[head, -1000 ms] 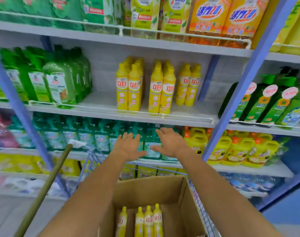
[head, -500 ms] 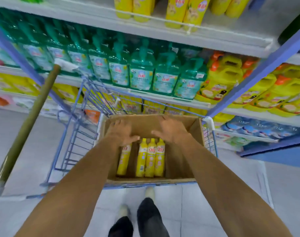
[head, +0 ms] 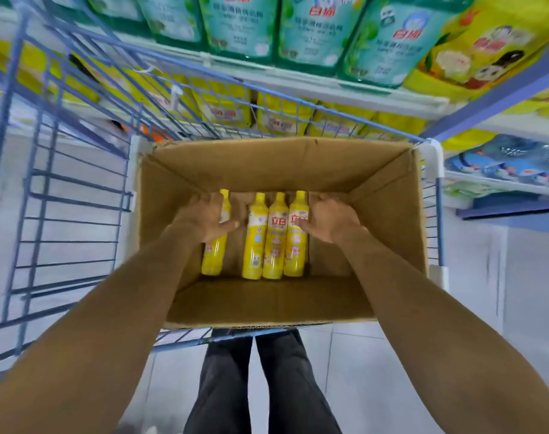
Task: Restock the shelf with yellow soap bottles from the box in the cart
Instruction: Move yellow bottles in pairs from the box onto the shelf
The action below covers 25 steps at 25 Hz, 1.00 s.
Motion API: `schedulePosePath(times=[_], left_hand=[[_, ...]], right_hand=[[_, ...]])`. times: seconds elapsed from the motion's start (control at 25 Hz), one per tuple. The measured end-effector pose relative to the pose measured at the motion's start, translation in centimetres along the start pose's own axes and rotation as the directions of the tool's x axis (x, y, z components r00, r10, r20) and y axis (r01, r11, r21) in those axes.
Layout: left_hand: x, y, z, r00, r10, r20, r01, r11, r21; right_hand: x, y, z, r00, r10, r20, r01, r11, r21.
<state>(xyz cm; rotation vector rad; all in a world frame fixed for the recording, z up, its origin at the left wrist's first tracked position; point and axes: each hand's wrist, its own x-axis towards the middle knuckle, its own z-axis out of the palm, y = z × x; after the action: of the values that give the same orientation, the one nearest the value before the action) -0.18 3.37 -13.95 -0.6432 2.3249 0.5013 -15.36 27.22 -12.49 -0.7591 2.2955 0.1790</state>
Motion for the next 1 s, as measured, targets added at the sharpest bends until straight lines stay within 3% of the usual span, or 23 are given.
schedulePosePath(times=[0.24, 0.44, 0.64, 0.76, 1.0], left_hand=[[8.1, -3.0, 6.1, 1.0, -0.016, -0.005, 0.015, 0.996, -0.086], [14.1, -5.3, 11.3, 0.996, -0.061, -0.065, 0.036, 0.943, -0.33], [13.0, -3.6, 10.0, 0.98, -0.194, -0.034, 0.141, 0.813, -0.565], [12.0, -2.6, 9.6, 0.976, -0.215, 0.028, 0.179, 0.725, -0.665], [7.7, -2.3, 7.2, 0.979, -0.173, -0.11, 0.03, 0.653, -0.757]], right_hand=[[7.0, 1.3, 7.1, 0.995, 0.082, 0.052, -0.088, 0.988, 0.129], [10.8, 1.8, 9.9, 0.99, 0.142, -0.022, -0.131, 0.955, 0.267], [12.2, 1.1, 10.4, 0.962, 0.274, 0.002, -0.234, 0.818, 0.525], [11.7, 0.4, 10.2, 0.966, 0.251, 0.056, -0.228, 0.737, 0.636], [7.2, -0.6, 8.2, 0.97, 0.241, -0.021, -0.157, 0.693, 0.704]])
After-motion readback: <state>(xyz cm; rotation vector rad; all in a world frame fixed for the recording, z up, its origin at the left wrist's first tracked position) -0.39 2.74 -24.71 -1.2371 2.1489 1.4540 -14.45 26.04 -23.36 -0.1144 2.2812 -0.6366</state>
